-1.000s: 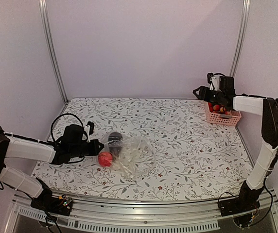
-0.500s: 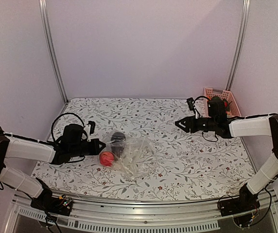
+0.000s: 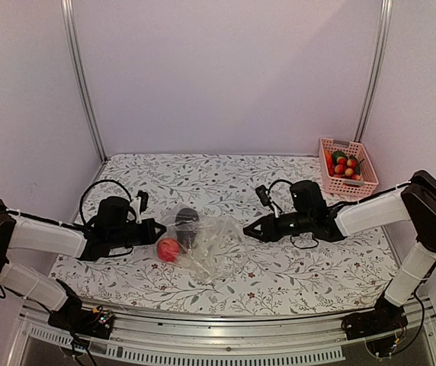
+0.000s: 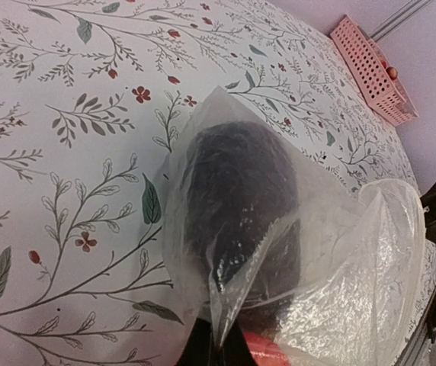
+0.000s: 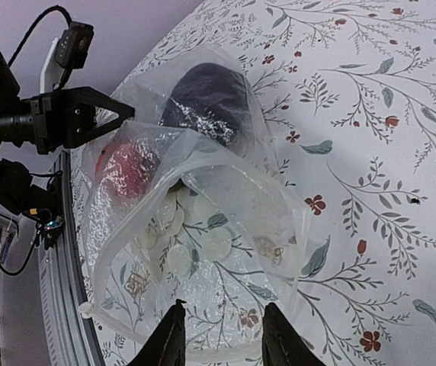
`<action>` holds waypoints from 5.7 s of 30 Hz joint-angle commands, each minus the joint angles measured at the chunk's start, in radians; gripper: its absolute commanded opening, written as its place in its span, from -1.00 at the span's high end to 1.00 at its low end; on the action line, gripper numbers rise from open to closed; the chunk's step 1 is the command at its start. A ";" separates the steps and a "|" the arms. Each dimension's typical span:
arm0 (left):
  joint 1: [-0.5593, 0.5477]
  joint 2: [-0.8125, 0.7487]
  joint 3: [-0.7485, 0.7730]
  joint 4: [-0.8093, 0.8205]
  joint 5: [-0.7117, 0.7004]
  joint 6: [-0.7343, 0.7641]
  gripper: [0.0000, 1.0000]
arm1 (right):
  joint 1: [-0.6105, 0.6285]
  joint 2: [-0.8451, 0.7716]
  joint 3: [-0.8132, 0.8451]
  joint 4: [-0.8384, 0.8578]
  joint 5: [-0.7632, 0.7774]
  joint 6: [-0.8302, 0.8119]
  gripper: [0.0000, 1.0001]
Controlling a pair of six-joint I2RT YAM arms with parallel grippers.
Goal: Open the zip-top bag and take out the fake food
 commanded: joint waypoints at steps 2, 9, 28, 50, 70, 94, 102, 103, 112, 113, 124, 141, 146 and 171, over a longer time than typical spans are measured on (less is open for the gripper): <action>0.003 -0.019 -0.034 0.058 0.018 -0.024 1.00 | 0.074 0.093 0.023 0.079 0.024 0.133 0.44; -0.011 -0.016 -0.043 0.093 0.035 -0.031 1.00 | 0.110 0.206 0.074 0.133 0.017 0.225 0.50; -0.147 0.105 0.000 0.275 0.150 -0.039 1.00 | 0.167 0.387 0.218 0.197 -0.012 0.377 -0.18; -0.219 0.216 0.065 0.334 0.188 -0.050 1.00 | 0.265 0.425 0.326 -0.073 0.277 0.186 -0.18; -0.184 0.069 0.056 -0.020 -0.185 0.014 1.00 | 0.266 0.217 0.230 -0.134 0.301 0.121 0.37; -0.095 0.074 0.025 0.022 -0.142 -0.021 1.00 | 0.175 0.006 0.112 -0.205 0.289 0.109 0.47; -0.095 0.088 0.023 0.063 -0.119 -0.032 1.00 | 0.156 0.023 0.092 -0.087 0.268 0.210 0.47; -0.095 0.093 0.023 0.065 -0.119 -0.034 1.00 | 0.157 0.017 0.077 -0.041 0.268 0.224 0.48; -0.093 0.133 0.028 0.090 -0.089 -0.032 1.00 | 0.156 -0.059 0.032 0.160 0.324 0.270 0.48; -0.093 0.136 0.028 0.092 -0.086 -0.031 1.00 | 0.156 -0.060 0.032 0.180 0.331 0.271 0.48; -0.089 0.116 0.013 0.090 -0.089 -0.028 1.00 | 0.126 -0.045 0.060 0.249 0.340 0.283 0.47; -0.069 0.123 0.012 0.108 -0.070 -0.021 1.00 | -0.589 -0.221 0.136 -0.162 0.357 0.048 0.45; -0.065 0.122 0.024 0.096 -0.059 -0.009 1.00 | -0.713 -0.075 0.360 -0.235 0.340 0.030 0.45; -0.042 0.108 0.014 0.098 -0.050 -0.007 1.00 | -0.886 0.450 0.964 -0.480 0.401 -0.109 0.37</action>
